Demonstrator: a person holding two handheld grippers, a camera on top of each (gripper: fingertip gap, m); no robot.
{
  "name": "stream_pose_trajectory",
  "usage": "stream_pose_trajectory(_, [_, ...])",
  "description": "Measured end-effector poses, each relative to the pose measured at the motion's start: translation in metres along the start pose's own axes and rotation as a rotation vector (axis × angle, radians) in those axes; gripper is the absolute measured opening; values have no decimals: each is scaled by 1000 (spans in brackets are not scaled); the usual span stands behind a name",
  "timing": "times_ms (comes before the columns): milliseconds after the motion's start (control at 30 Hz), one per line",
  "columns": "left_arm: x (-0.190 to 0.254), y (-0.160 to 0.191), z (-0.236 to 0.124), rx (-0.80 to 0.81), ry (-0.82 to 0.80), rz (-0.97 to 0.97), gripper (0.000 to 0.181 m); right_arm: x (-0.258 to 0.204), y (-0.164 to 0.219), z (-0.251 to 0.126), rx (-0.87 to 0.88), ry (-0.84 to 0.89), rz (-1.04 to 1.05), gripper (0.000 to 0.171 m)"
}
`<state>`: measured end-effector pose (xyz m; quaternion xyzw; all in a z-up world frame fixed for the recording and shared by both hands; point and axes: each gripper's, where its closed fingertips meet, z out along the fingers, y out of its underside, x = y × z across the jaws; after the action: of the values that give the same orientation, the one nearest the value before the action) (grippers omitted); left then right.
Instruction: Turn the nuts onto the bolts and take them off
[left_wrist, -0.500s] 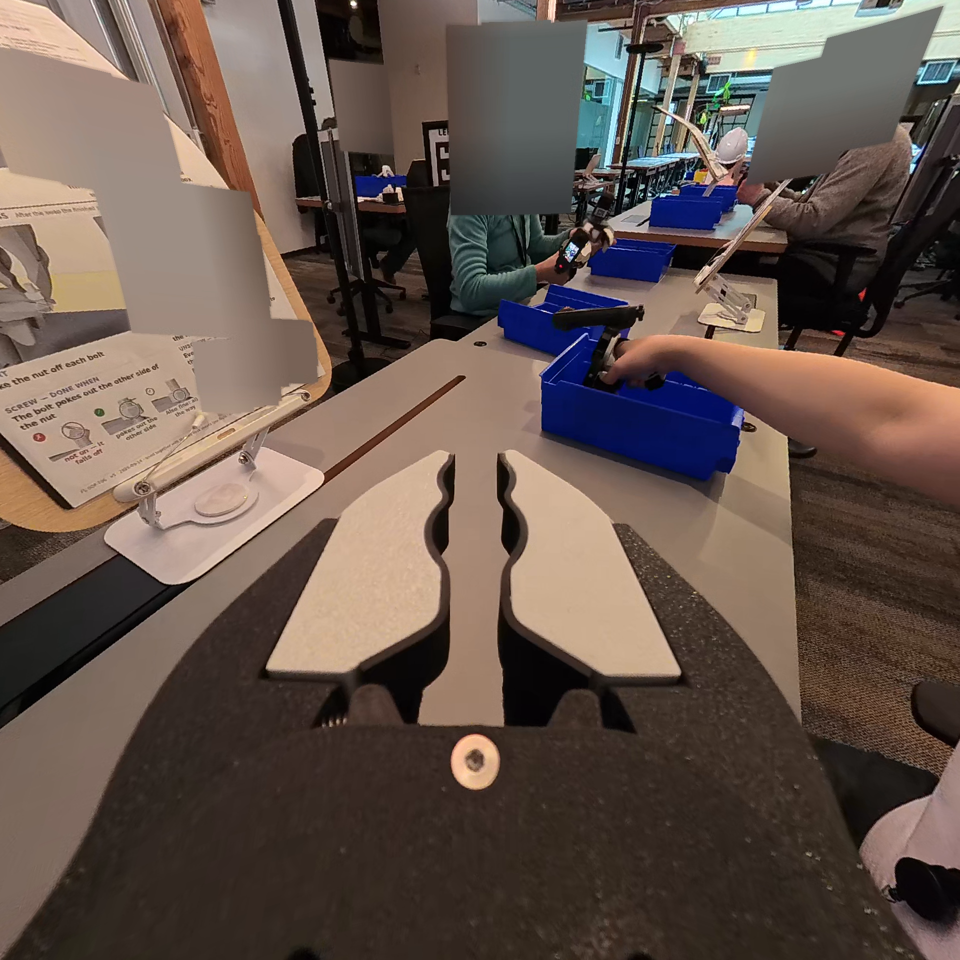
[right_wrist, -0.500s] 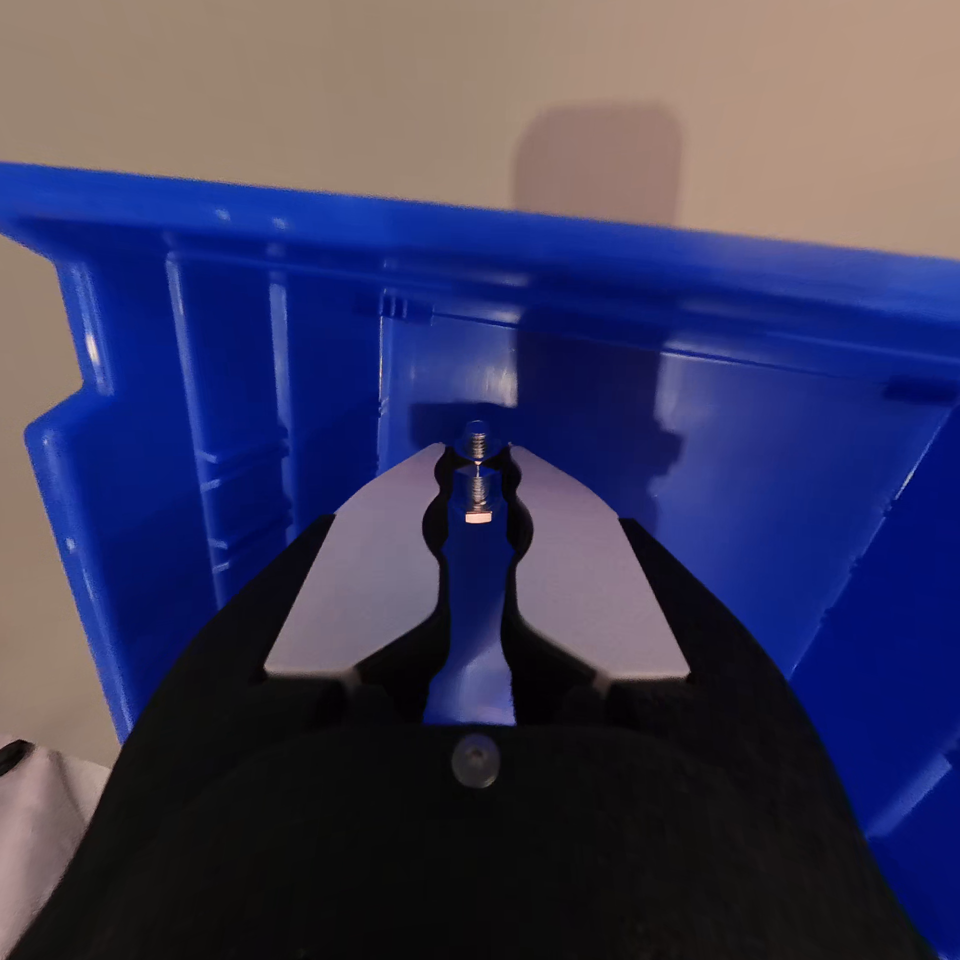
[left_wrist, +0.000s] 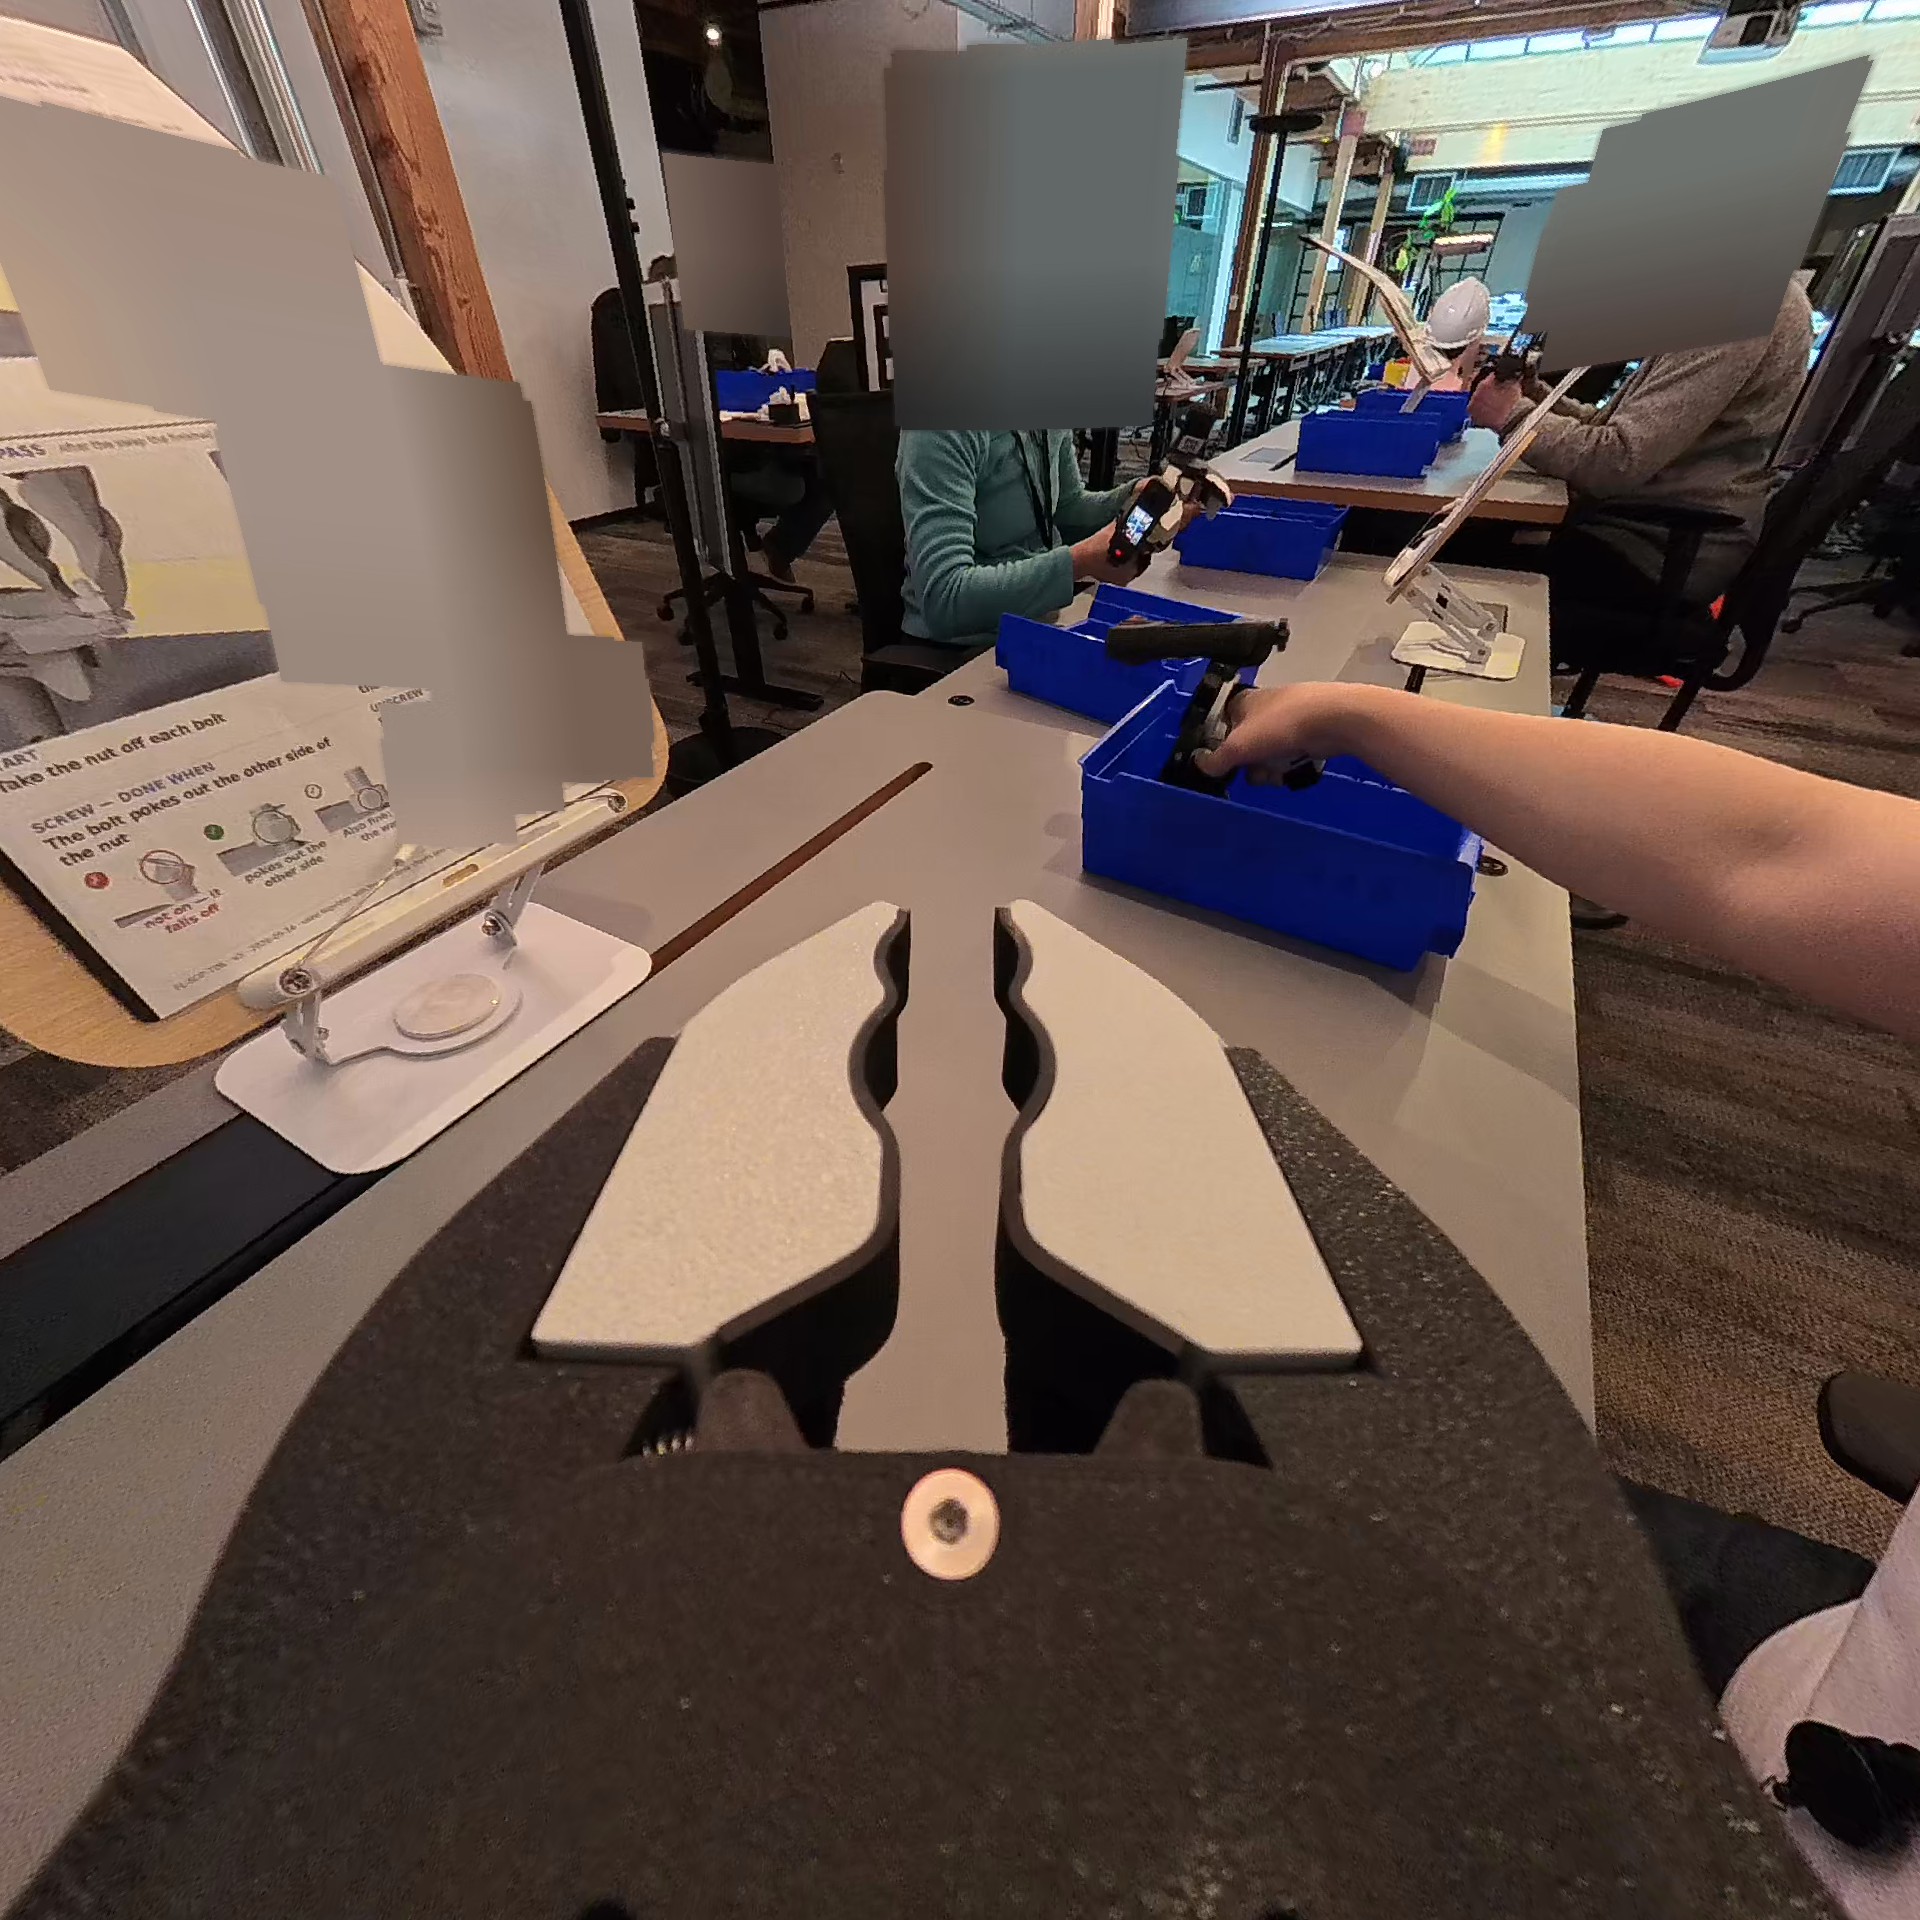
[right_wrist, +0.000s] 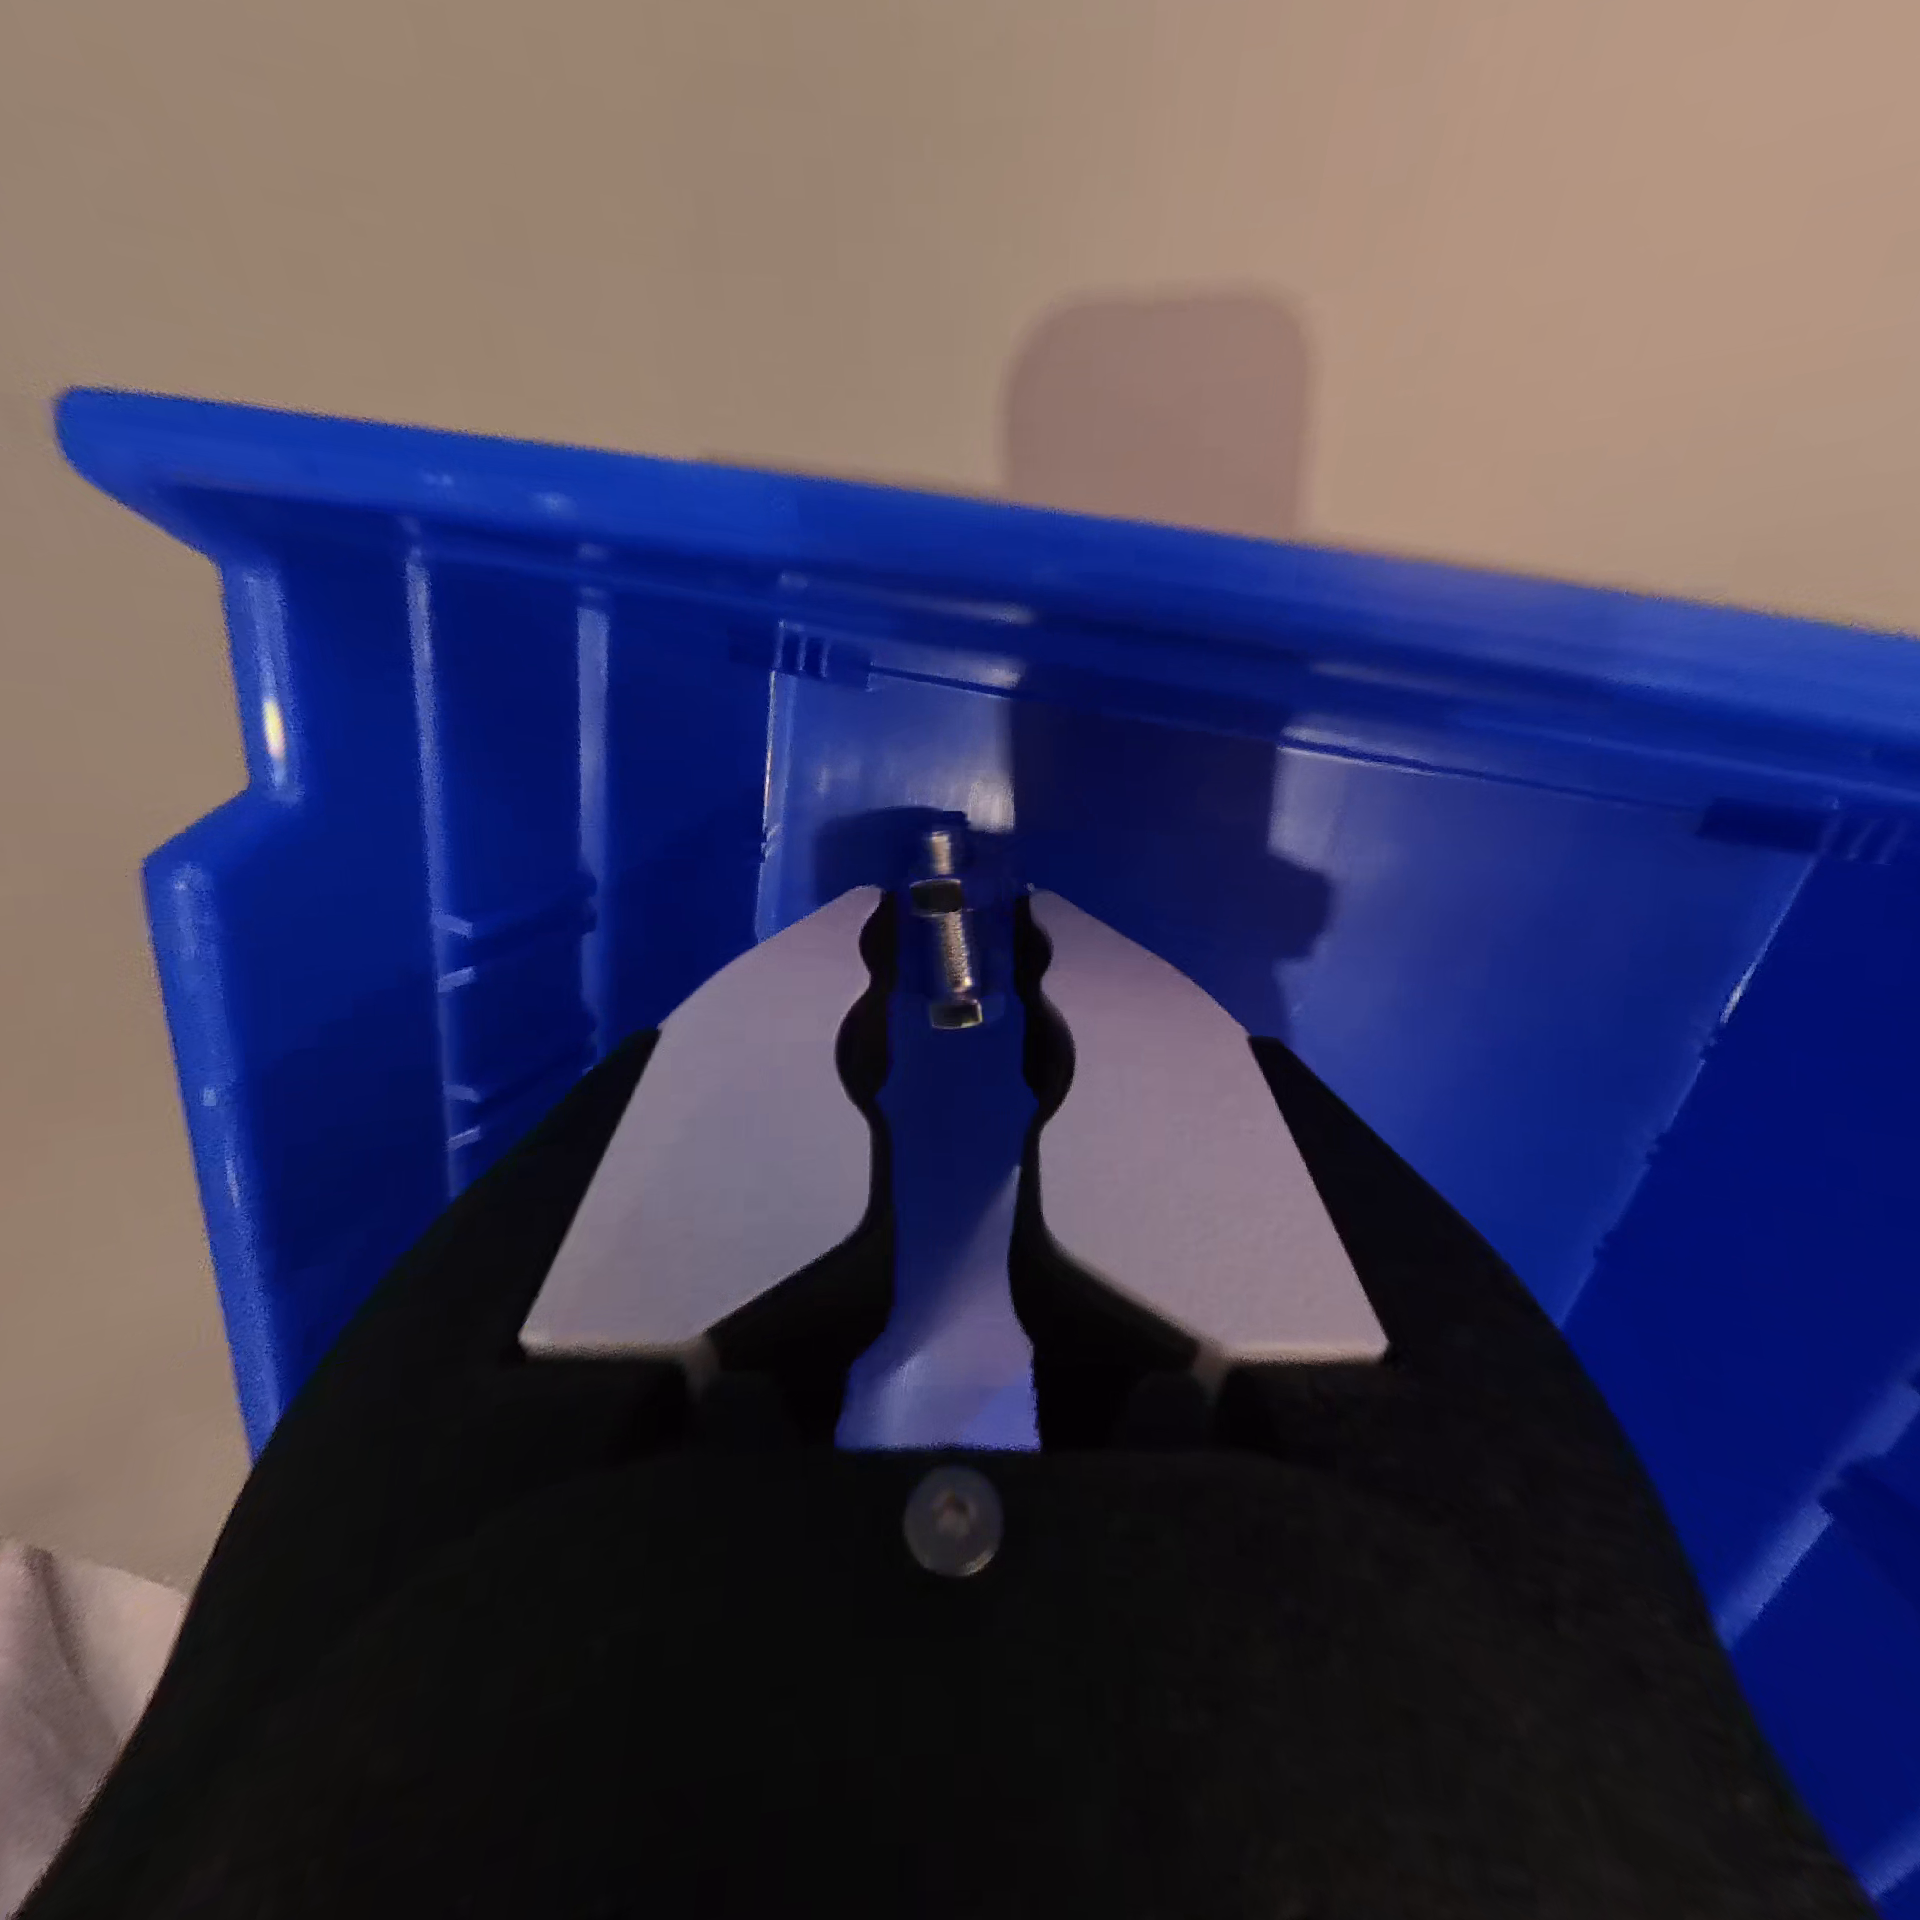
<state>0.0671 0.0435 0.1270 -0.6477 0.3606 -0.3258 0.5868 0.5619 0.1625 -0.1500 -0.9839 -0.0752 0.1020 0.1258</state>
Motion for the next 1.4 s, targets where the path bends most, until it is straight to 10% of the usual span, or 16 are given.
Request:
stream_pose_trajectory(333, [5,-8,-10,30,7,1,15,-4,-1,-87,191,89,-56,23])
stream_pose_trajectory(600, [-3,8,-30,-33,-85,-23,15,-99,-18,-179,567,-35,-295,23])
stream_pose_trajectory(933, [-97,40,-203,-346,-624,-42,19,-233,-20,-207,896,-251,-608,21])
stream_pose_trajectory(1133, [-135,126,-288,-797,-691,-155,18,-279,-15,-187,858,-290,-725,20])
stream_pose_trajectory(1400, [-131,254,-315,-1117,-504,-177,16,-311,-18,-169,814,-337,-776,20])
